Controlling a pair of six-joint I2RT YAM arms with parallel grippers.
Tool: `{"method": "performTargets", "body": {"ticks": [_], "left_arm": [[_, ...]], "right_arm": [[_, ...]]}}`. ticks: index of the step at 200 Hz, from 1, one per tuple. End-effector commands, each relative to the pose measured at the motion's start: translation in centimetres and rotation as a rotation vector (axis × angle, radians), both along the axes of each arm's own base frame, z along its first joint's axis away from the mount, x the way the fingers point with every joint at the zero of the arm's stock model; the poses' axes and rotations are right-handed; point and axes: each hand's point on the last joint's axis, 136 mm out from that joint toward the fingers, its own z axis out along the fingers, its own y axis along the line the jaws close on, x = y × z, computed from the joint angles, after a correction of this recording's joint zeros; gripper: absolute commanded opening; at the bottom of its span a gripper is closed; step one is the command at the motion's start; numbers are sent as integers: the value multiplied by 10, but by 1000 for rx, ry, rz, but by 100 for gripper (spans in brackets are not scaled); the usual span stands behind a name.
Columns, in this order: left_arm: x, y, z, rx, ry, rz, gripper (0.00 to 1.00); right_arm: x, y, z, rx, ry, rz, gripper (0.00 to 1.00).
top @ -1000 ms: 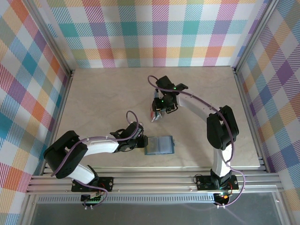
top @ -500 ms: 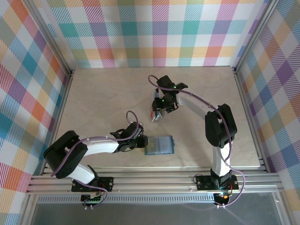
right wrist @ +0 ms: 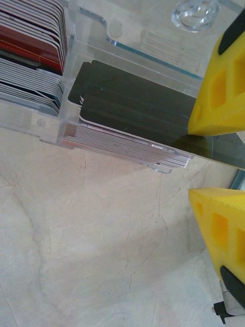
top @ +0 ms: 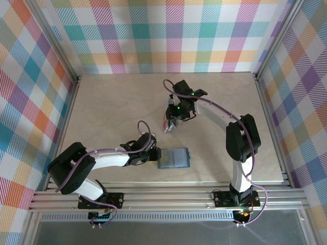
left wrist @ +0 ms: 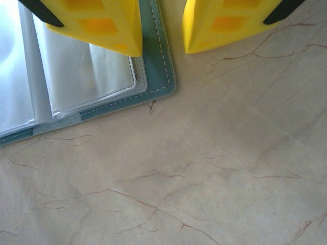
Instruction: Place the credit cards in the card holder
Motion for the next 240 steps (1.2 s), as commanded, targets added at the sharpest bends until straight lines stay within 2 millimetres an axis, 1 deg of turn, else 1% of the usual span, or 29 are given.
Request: {"method": "performTargets", "body": {"ticks": [1,32,68,76,143,190,220,240], "left_arm": [[-12,1,-22,38,49,-26,29],[-12,1,-22,39,51,-28,29],[-11,0,-22,38,51,-29,29],[-11,0,-22,39,50,-28,29],[-11,0,-24,39,55,-27,29],[-11,-1,-23,36,52,-27,29],[-12,1,-25,42,54,-29,29],[-12,1,-25,42,54,-28,28]], "right_arm": [[-2,1,12,33,-20,18,30],[0,0,11,22,-18,12,24],[-1,-3,14,17,-23,6,21],[-1,-5,15,13,-28,2,19],[-2,-22,25,-42,-61,-37,15],[0,-32,23,-88,-66,-64,8],[1,-42,31,-118,-99,-100,2],[-1,-48,42,-111,-133,-123,1]]}}
